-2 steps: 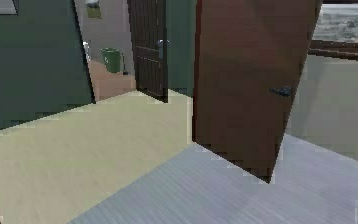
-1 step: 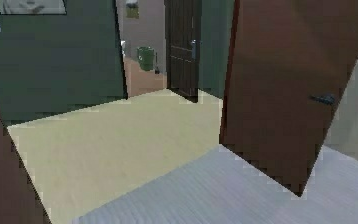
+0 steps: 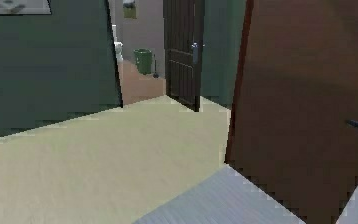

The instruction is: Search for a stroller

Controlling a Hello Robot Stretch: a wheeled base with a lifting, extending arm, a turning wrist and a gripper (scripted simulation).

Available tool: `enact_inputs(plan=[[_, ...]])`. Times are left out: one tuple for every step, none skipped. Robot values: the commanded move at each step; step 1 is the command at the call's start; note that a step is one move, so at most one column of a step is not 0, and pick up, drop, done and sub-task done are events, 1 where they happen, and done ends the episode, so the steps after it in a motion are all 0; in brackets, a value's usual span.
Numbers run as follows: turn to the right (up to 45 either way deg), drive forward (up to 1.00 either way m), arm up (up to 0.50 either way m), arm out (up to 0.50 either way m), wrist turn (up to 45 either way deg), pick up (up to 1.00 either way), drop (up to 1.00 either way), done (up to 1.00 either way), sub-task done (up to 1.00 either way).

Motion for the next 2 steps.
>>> enact_inputs(plan=[[-6.0,0.0,0.0,0.0,0.0,0.0,0.0,0.0,0.0],[0.0,1.0,0.0,0.0,0.0,0.0,0.0,0.0,0.0]])
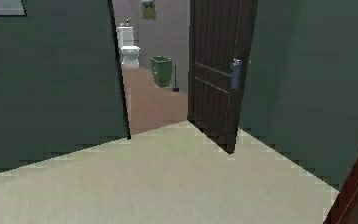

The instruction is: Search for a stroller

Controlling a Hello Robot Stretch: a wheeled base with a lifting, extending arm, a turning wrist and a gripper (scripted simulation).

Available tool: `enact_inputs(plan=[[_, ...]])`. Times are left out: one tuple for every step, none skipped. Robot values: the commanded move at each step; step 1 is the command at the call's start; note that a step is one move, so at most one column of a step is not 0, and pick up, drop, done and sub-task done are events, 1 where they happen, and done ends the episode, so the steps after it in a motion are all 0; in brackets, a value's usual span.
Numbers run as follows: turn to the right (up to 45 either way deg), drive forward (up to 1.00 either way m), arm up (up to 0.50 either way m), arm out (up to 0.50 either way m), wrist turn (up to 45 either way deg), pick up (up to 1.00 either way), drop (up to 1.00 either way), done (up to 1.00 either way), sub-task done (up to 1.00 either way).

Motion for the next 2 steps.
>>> enact_inputs(plan=[[0.0,1.0,0.0,0.0,0.0,0.0,0.0,0.0,0.0],[-3.0,0.0,0.0,0.0,0.0,0.0,0.0,0.0,0.0]])
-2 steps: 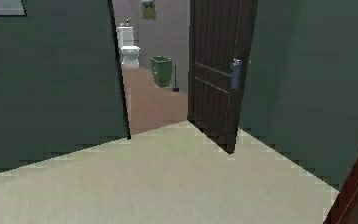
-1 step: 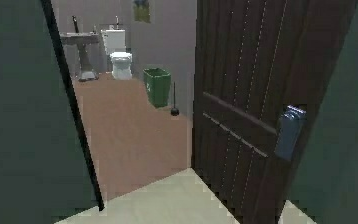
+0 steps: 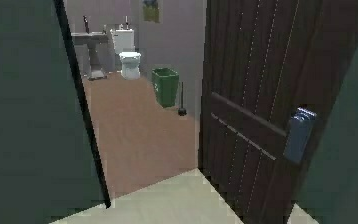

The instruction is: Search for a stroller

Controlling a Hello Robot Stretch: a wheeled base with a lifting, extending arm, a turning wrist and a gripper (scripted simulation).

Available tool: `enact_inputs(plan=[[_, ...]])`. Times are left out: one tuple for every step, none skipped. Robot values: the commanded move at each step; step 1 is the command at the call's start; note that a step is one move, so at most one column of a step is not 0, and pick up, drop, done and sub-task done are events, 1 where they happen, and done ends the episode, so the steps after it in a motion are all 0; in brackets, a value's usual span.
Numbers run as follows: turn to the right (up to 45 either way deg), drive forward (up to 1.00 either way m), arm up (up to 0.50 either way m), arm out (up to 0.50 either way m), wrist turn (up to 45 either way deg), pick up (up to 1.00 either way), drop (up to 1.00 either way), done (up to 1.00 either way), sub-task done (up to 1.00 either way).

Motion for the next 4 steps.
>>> enact_inputs(plan=[[0.0,0.85,0.0,0.0,0.0,0.0,0.0,0.0,0.0],[-6.0,0.0,0.0,0.0,0.0,0.0,0.0,0.0,0.0],[0.0,0.3,0.0,0.0,0.0,0.0,0.0,0.0,0.0],[-36.0,0.0,0.0,0.0,0.0,0.0,0.0,0.0,0.0]])
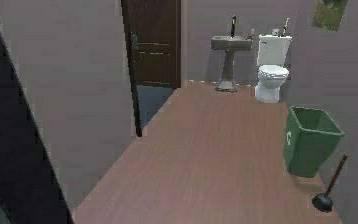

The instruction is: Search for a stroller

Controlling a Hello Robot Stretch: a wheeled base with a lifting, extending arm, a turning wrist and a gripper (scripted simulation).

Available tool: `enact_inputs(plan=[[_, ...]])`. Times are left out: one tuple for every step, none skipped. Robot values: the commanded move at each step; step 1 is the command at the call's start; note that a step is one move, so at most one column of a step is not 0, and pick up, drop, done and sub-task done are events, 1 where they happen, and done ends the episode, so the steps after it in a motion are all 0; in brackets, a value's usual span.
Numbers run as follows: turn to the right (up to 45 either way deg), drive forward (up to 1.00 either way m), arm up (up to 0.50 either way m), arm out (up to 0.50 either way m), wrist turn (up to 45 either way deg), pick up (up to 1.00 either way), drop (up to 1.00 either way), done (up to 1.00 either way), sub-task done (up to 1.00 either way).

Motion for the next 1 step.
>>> enact_inputs(plan=[[0.0,0.45,0.0,0.0,0.0,0.0,0.0,0.0,0.0]])
